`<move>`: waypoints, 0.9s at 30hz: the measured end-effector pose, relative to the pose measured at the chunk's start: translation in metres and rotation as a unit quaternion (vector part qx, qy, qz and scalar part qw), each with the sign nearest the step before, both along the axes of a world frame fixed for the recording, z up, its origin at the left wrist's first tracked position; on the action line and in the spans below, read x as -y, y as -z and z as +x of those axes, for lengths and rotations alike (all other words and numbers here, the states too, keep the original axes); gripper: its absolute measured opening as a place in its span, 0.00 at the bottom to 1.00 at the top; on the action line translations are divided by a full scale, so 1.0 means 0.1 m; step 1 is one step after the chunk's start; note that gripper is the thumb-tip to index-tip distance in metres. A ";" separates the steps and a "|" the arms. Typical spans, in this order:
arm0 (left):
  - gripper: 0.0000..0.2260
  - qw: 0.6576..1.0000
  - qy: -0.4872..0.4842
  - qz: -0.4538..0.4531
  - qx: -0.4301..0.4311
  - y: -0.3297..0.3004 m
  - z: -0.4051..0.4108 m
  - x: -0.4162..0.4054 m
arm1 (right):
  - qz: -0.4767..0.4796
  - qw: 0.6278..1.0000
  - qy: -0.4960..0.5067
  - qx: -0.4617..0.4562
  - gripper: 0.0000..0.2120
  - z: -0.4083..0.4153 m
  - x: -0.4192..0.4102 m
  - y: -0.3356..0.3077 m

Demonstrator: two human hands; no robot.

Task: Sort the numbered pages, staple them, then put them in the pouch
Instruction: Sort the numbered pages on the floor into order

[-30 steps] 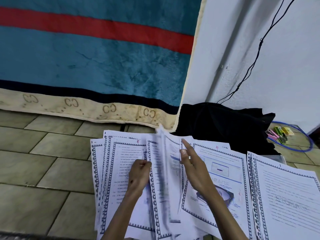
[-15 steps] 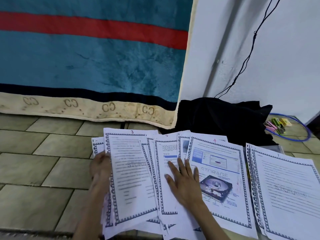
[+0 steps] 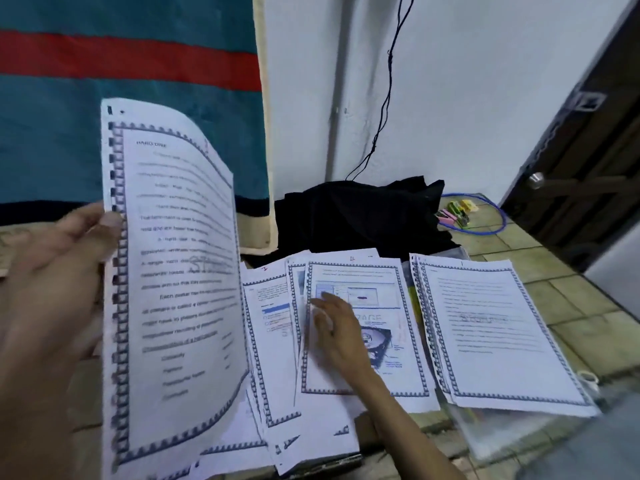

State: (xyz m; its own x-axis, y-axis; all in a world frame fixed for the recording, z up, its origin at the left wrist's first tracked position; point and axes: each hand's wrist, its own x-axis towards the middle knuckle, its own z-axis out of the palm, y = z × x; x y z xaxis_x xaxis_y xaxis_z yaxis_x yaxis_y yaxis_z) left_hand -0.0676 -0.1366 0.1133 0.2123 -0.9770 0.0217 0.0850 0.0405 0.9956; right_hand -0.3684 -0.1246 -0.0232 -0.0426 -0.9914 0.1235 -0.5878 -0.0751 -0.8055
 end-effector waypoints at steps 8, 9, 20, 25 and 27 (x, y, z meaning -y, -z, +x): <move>0.09 0.994 0.071 0.005 -0.082 -0.13 -1.30 0.18 | 0.204 0.915 0.300 -0.174 0.26 -1.38 0.00 -0.22; 0.10 0.994 0.070 0.026 -0.078 -0.06 -1.45 0.22 | 0.211 0.914 0.294 -0.183 0.25 -1.43 -0.04 -0.23; 0.10 0.972 0.079 0.223 0.005 0.99 -2.24 0.36 | 0.183 0.935 0.249 -0.177 0.15 -1.75 -0.10 -0.37; 0.07 0.959 0.080 0.272 -0.003 1.21 -2.31 0.37 | 0.114 0.958 0.248 -0.086 0.11 -1.96 -0.11 -0.70; 0.11 0.958 0.070 0.279 -0.018 1.27 -2.32 0.37 | 0.091 0.971 0.210 -0.064 0.10 -1.81 -0.13 -0.82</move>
State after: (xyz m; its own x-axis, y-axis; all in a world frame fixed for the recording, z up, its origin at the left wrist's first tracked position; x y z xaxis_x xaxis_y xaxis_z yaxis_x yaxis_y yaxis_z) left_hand -0.3001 -0.1736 -0.0133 0.0693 -0.8535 -0.5165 0.0857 -0.5108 0.8554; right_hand -0.5498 -0.1117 0.0585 -0.4431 -0.8962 -0.0207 -0.6321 0.3287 -0.7017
